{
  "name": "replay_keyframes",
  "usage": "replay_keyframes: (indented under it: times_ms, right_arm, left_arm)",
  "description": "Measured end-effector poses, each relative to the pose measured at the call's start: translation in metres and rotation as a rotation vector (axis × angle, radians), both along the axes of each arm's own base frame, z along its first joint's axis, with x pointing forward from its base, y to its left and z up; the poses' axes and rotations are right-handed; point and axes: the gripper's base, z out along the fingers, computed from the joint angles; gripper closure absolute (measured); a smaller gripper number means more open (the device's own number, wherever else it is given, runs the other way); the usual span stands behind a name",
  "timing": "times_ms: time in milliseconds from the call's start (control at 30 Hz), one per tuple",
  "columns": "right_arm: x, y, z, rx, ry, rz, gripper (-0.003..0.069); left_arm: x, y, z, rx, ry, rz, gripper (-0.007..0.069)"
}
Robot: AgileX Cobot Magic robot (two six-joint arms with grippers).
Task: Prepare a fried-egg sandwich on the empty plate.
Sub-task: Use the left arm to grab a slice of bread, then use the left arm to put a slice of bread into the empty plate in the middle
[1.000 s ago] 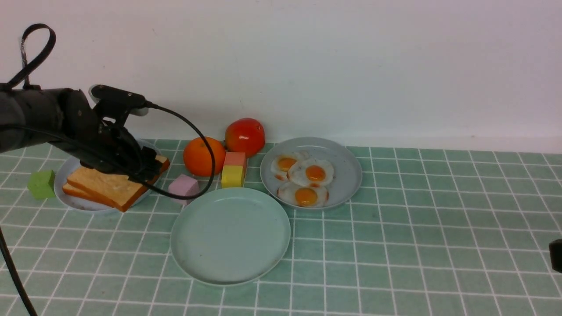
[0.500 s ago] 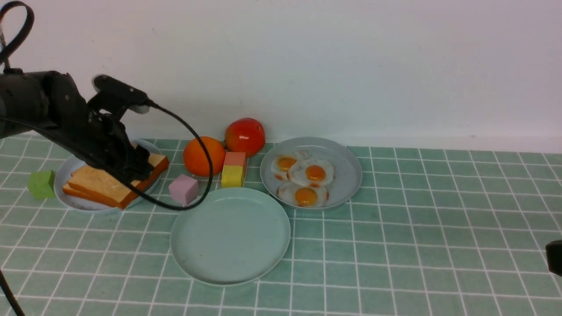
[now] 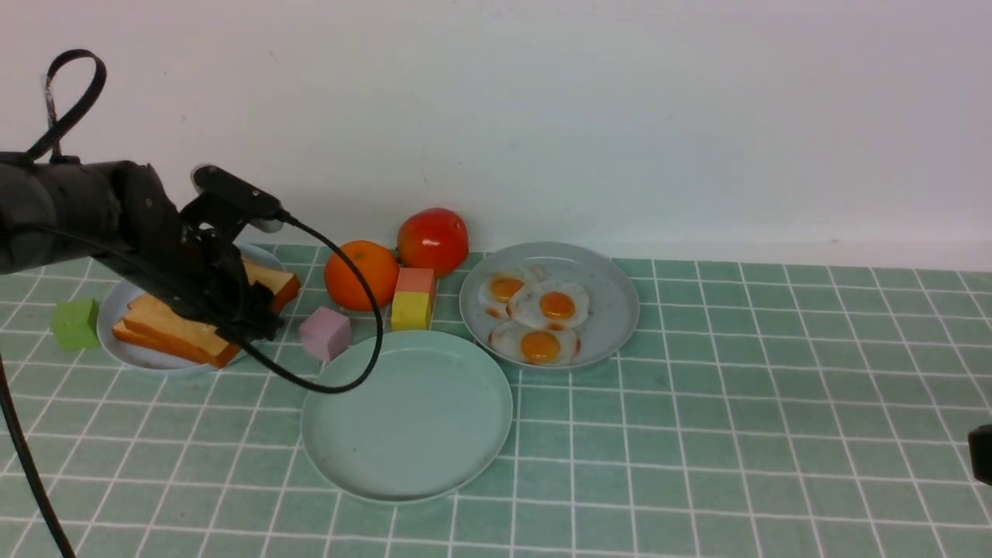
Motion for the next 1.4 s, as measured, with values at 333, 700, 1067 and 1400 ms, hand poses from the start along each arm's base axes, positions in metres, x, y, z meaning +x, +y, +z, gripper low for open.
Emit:
replay_keyframes:
  times_ms: [333,700,1067,1400]
  right_arm:
    - [0.0,0.001,0.0,0.014,0.004,0.004,0.0622]
    - [0.0,0.001,0.0,0.015,0.004,0.004,0.0611]
    - [-0.001,0.001,0.0,0.011,0.016,0.01,0.0592]
    - [-0.004,0.002,-0.004,-0.003,0.06,0.032,0.0438]
  left_arm:
    - [-0.012,0.0,0.033,-0.015,-0.023,0.002,0.0547]
    - [-0.098,-0.073,0.127,-0.165,-0.081,-0.092,0.0548]
    - [-0.135,-0.173,0.031,0.131,-0.004,-0.547,0.0548]
    - [-0.125,-0.178,-0.006,0.182,0.044,-0.579,0.0363]
